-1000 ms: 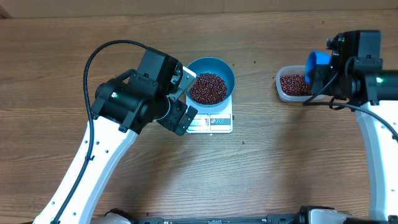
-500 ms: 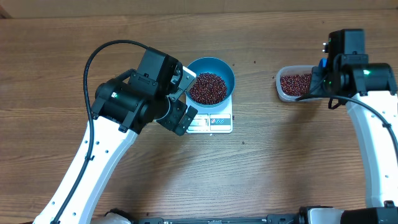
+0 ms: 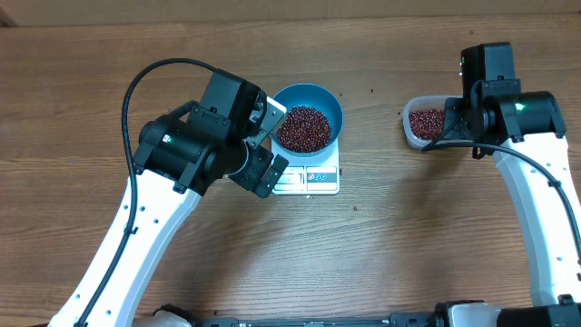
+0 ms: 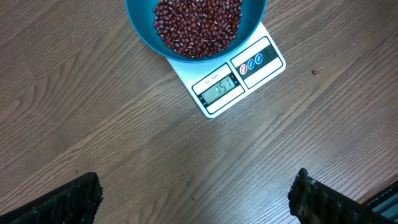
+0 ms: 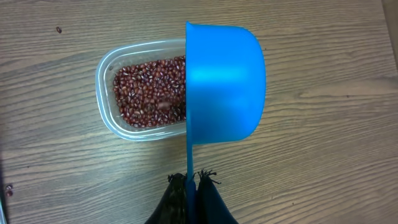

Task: Scoop item into bowl and weigh 150g on scale
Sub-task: 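Dip the scoop into the tub and scoop a few red beans, then carry the scoop back over the teal bowl with the right gripper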

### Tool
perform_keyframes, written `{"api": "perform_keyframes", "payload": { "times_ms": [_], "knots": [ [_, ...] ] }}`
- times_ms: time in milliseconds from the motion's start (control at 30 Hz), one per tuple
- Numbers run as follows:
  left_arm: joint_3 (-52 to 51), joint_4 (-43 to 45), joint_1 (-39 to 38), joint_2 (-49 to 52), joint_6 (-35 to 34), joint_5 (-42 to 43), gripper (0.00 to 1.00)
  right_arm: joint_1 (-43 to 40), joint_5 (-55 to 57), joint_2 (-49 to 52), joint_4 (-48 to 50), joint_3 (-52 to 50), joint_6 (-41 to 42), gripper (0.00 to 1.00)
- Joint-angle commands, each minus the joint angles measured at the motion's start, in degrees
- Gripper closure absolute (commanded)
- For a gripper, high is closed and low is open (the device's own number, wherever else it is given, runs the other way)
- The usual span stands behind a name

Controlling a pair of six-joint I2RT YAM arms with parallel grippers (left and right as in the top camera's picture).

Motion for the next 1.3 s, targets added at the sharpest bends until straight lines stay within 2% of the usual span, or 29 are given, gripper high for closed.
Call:
{"api": "perform_keyframes", "payload": {
  "times_ms": [0,300,533,867,1267],
  "knots": [
    [-0.1,0.0,0.2,-0.2,0.9,0.6,0.0,0.3,1.0,-0.5,0.3,-0.1,0.5,0.96],
    [-0.1,0.0,0.2,-0.2,0.9,0.6,0.0,0.3,0.5,-0.5,0.2,-0.1,0.5,0.96],
    [-0.1,0.0,0.2,-0.2,0.9,0.6,0.01,1.8,-14.4,-0.5,3.5,0.0,0.2,0.96],
    [-0.1,0.0,0.2,-0.2,0.9,0.6,0.0,11.1,-29.6,-0.6,14.4,0.1,-9.2,0.96],
    [-0.1,0.0,0.2,-0.2,0.9,0.6,0.0,17.9,-30.6,5.3,16.3,0.0,-14.6,0.96]
  ]
}}
